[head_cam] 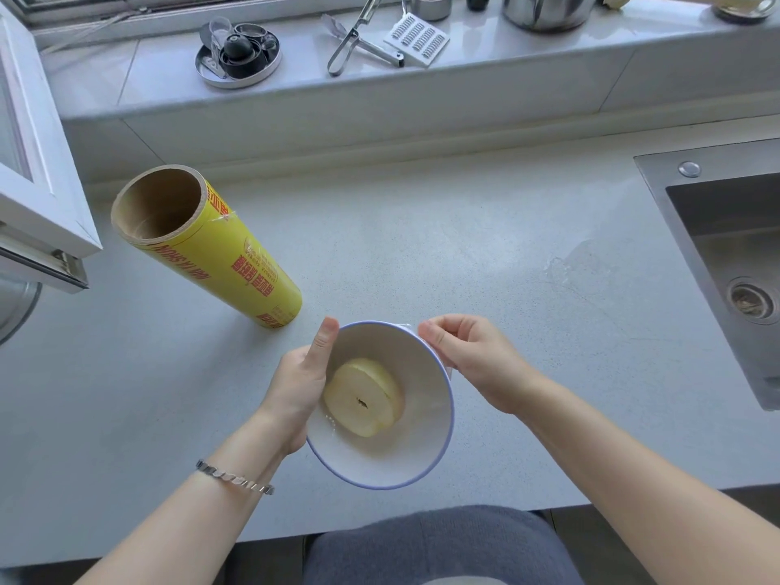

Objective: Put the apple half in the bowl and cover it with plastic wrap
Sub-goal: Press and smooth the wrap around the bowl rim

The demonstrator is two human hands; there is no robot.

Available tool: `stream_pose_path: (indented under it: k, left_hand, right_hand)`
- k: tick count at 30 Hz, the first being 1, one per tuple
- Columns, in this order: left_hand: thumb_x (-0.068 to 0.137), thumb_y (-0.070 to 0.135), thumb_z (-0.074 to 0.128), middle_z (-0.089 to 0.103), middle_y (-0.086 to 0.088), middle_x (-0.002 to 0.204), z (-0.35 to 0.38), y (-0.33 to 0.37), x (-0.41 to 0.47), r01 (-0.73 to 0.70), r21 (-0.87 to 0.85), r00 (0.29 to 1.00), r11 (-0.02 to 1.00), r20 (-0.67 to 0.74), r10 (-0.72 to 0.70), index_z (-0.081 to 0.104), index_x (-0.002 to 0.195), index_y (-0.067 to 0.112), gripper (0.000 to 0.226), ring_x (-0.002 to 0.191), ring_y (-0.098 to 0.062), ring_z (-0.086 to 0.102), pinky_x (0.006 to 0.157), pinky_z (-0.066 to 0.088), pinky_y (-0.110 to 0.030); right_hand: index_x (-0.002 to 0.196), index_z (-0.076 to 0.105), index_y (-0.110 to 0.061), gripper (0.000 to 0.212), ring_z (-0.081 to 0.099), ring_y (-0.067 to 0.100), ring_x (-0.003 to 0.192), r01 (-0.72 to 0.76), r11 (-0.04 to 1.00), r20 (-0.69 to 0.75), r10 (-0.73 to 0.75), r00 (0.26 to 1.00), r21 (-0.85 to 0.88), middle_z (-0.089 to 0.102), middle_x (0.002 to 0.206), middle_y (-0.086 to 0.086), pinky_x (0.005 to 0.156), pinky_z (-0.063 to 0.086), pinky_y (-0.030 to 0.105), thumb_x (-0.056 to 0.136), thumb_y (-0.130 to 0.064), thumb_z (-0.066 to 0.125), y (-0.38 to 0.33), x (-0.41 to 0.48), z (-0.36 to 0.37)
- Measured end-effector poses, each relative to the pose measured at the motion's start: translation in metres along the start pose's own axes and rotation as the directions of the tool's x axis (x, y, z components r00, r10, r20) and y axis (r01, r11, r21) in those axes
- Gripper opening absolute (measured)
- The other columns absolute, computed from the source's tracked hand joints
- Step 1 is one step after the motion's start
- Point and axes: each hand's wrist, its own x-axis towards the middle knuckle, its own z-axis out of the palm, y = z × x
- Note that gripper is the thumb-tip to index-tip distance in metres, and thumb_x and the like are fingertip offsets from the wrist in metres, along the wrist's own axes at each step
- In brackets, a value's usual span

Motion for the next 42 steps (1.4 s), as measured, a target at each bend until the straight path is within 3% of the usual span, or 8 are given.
stream_pose_path:
  k: [13, 17, 20, 23, 26, 30, 37, 42]
  left_hand:
    - [0.063, 0.061, 0.047, 0.071, -0.003, 0.070, 0.006, -0.002, -0.003, -0.063, -0.090, 0.998, 0.994, -0.009, 0.063, 0.073, 0.070, 0.016, 0.052, 0.078, -0.027, 0.063, 0.082, 0.050, -0.044]
    - [0.064, 0.061, 0.045, 0.070, -0.005, 0.075, 0.001, 0.005, 0.001, -0.102, -0.078, 0.994, 0.992, -0.035, 0.100, 0.069, 0.077, 0.015, 0.054, 0.077, -0.026, 0.063, 0.076, 0.050, -0.039]
    - [0.064, 0.061, 0.046, 0.068, -0.008, 0.080, -0.004, 0.006, 0.003, -0.113, -0.060, 0.993, 0.992, -0.047, 0.110, 0.068, 0.079, 0.014, 0.054, 0.082, -0.026, 0.061, 0.082, 0.049, -0.042]
    - [0.065, 0.060, 0.046, 0.070, -0.003, 0.073, -0.003, 0.006, 0.004, -0.131, -0.048, 0.991, 0.990, -0.036, 0.130, 0.068, 0.077, 0.015, 0.052, 0.075, -0.022, 0.063, 0.076, 0.052, -0.037]
    - [0.067, 0.057, 0.044, 0.071, 0.007, 0.060, 0.002, 0.006, 0.003, -0.145, -0.059, 0.989, 0.988, -0.018, 0.145, 0.068, 0.075, 0.016, 0.048, 0.060, -0.009, 0.066, 0.058, 0.053, -0.023]
    - [0.067, 0.059, 0.043, 0.071, 0.007, 0.061, 0.001, 0.003, 0.005, -0.135, -0.098, 0.989, 0.986, -0.066, 0.129, 0.068, 0.075, 0.017, 0.050, 0.065, -0.014, 0.065, 0.065, 0.052, -0.030]
    - [0.078, 0.057, 0.040, 0.071, 0.007, 0.063, 0.000, -0.003, 0.006, -0.100, -0.134, 0.991, 0.986, -0.103, 0.086, 0.068, 0.077, 0.018, 0.048, 0.073, -0.019, 0.063, 0.069, 0.051, -0.034]
    - [0.087, 0.055, 0.035, 0.069, -0.003, 0.081, -0.002, -0.003, 0.006, -0.052, -0.123, 0.995, 0.991, -0.096, 0.040, 0.067, 0.083, 0.018, 0.049, 0.076, -0.021, 0.064, 0.069, 0.051, -0.033]
  right_hand:
    - [0.081, 0.063, -0.010, 0.007, 0.052, 0.013, 0.070, -0.048, 0.893, 0.089, 0.099, 0.991, -0.448, 0.060, 0.076, 0.003, 0.063, 0.042, 0.024, 0.086, -0.012, 0.057, 0.011, 0.014, -0.002]
    - [0.091, 0.063, -0.024, 0.021, 0.061, 0.006, 0.091, 0.140, 0.988, -0.129, -0.147, 0.981, -0.064, 0.065, 0.097, -0.003, 0.078, 0.049, 0.014, 0.095, -0.017, 0.043, -0.001, 0.005, -0.008]
    - [0.105, 0.061, -0.027, 0.033, 0.057, 0.005, 0.114, 0.339, 0.940, -0.013, -0.338, 0.941, 0.041, 0.063, 0.113, -0.011, 0.099, 0.044, 0.019, 0.092, -0.027, 0.031, -0.016, -0.008, -0.006]
    - [0.107, 0.059, -0.036, 0.034, 0.055, -0.010, 0.108, 0.236, 0.963, 0.167, -0.213, 0.963, -0.132, 0.062, 0.110, -0.025, 0.093, 0.040, 0.007, 0.094, -0.032, 0.028, -0.009, -0.015, 0.009]
    - [0.066, 0.067, -0.035, 0.058, 0.059, -0.017, 0.071, 0.106, 0.982, 0.144, -0.084, 0.986, -0.154, 0.067, 0.066, -0.028, 0.070, 0.040, 0.000, 0.099, -0.030, 0.019, -0.001, -0.013, 0.003]
    - [0.110, 0.065, -0.014, 0.037, 0.062, 0.009, 0.105, -0.033, 0.998, 0.044, 0.031, 0.999, 0.045, 0.068, 0.112, -0.001, 0.097, 0.048, 0.024, 0.095, -0.030, 0.034, 0.008, -0.008, -0.014]
    - [0.091, 0.065, -0.002, 0.028, 0.066, 0.006, 0.076, -0.093, 0.977, 0.223, 0.049, 0.974, 0.190, 0.068, 0.080, -0.001, 0.073, 0.053, 0.015, 0.075, -0.023, 0.058, 0.005, -0.007, -0.020]
    - [0.098, 0.062, 0.000, 0.023, 0.063, 0.005, 0.074, -0.102, 0.987, 0.231, 0.071, 0.970, 0.125, 0.067, 0.081, -0.001, 0.073, 0.050, 0.014, 0.091, -0.015, 0.046, 0.012, -0.001, -0.017]
